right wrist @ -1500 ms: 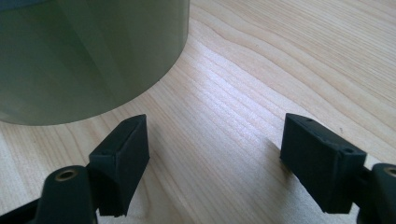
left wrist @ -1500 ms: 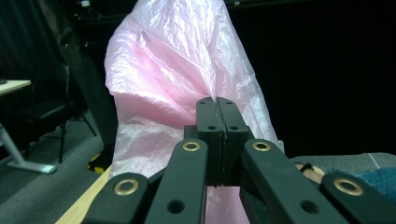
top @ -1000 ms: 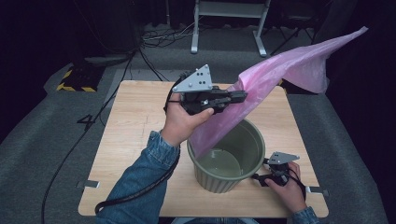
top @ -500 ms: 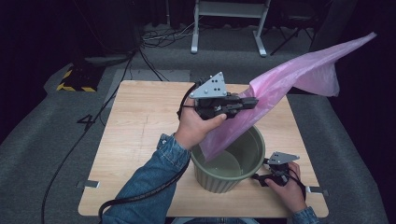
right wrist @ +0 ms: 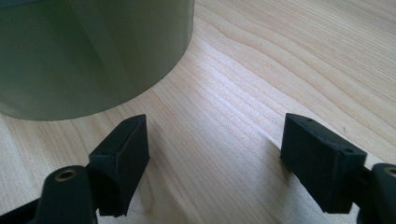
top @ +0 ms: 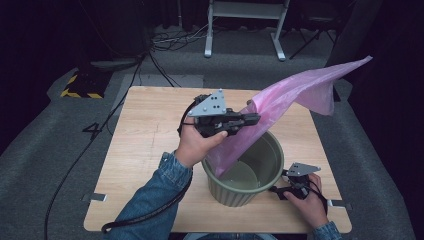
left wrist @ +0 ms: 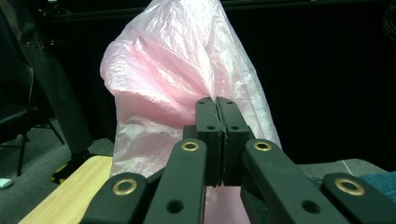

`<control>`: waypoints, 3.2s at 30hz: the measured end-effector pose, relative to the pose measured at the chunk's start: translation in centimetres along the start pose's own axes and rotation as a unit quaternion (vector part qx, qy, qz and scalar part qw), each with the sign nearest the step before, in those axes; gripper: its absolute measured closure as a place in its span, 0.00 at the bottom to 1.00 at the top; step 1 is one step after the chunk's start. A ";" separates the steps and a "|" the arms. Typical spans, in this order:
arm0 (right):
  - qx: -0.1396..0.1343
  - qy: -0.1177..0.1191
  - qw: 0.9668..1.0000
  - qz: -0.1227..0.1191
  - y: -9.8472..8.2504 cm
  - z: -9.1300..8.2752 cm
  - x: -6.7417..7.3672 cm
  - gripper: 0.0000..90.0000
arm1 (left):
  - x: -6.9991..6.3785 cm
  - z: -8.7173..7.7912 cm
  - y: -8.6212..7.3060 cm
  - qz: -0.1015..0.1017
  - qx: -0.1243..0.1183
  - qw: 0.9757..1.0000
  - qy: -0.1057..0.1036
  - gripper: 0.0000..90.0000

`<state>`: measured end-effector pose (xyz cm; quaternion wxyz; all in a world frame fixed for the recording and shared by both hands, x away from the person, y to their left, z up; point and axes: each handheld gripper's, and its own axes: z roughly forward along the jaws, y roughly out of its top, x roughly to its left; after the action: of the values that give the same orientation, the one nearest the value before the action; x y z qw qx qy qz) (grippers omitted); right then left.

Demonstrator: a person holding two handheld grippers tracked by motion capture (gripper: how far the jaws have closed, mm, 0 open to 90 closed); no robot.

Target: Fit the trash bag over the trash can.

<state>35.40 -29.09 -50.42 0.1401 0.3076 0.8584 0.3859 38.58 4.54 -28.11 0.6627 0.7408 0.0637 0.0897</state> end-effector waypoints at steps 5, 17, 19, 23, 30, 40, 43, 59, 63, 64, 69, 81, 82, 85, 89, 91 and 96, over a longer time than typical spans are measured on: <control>0.000 0.000 1.000 0.000 0.0 0.0 0.0 0.26 | -0.3 -1.1 -1.1 0.002 0.015 1.000 0.006 0.98; 0.001 0.000 1.000 0.001 0.0 0.0 0.0 0.26 | -2.1 -3.9 -3.4 0.000 0.061 0.998 0.005 0.98; 0.001 0.000 1.000 0.001 0.0 0.0 0.0 0.26 | -2.4 -4.4 -3.7 0.001 0.067 0.998 0.005 0.98; 0.001 0.000 1.000 0.001 0.0 0.0 0.0 0.26 | -2.6 -4.9 -4.1 0.000 0.073 0.997 0.005 0.98; 0.001 0.000 1.000 0.002 0.0 0.0 0.0 0.26 | -2.8 -6.0 -5.7 -0.012 0.085 0.996 0.009 0.98; 0.001 0.000 1.000 0.002 0.0 0.0 0.0 0.26 | -3.1 -5.7 -7.4 -0.017 0.120 0.992 0.024 0.98; 0.002 0.000 1.000 0.002 0.0 0.0 0.0 0.26 | -3.3 -5.5 -7.6 -0.016 0.129 0.991 0.027 0.98; -0.005 0.020 0.999 0.027 0.0 -0.2 -0.3 0.24 | -3.3 -4.8 -8.3 -0.030 0.151 0.987 0.038 0.97; -0.024 0.014 0.999 0.045 0.2 -0.9 -0.9 0.25 | -3.1 -4.7 -8.5 -0.036 0.145 0.988 0.035 0.97; -0.024 0.014 0.999 0.045 0.2 -0.9 -0.9 0.25 | -3.1 -4.7 -8.5 -0.036 0.145 0.988 0.035 0.97; -0.041 0.002 0.998 0.053 1.1 -2.0 -1.7 0.26 | -3.1 -4.7 -8.6 -0.037 0.142 0.989 0.035 0.97; -0.080 -0.015 0.995 0.053 5.0 -4.2 -3.3 0.25 | -3.0 -4.4 -8.6 -0.034 0.144 0.988 0.040 0.96; -0.082 -0.014 0.995 0.052 5.2 -4.3 -3.4 0.25 | -3.0 -4.4 -8.6 -0.034 0.144 0.988 0.041 0.96; -0.084 -0.018 0.995 0.047 6.0 -4.6 -3.7 0.25 | -3.0 -4.4 -8.6 -0.034 0.144 0.988 0.042 0.96; -0.087 -0.036 0.994 0.048 7.7 -4.8 -4.3 0.25 | -3.1 -4.4 -8.6 -0.035 0.145 0.988 0.045 0.96; -0.093 -0.048 0.993 0.049 8.3 -4.8 -4.6 0.25 | -3.1 -4.4 -8.6 -0.035 0.146 0.987 0.047 0.96; -0.109 -0.061 0.991 0.050 9.6 -5.0 -5.2 0.23 | -3.2 -4.6 -8.6 -0.036 0.148 0.987 0.048 0.96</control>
<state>41.06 -30.28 -39.90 0.2052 0.3560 0.7848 0.4639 34.69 9.26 -36.29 0.5445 0.8229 0.1347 0.0906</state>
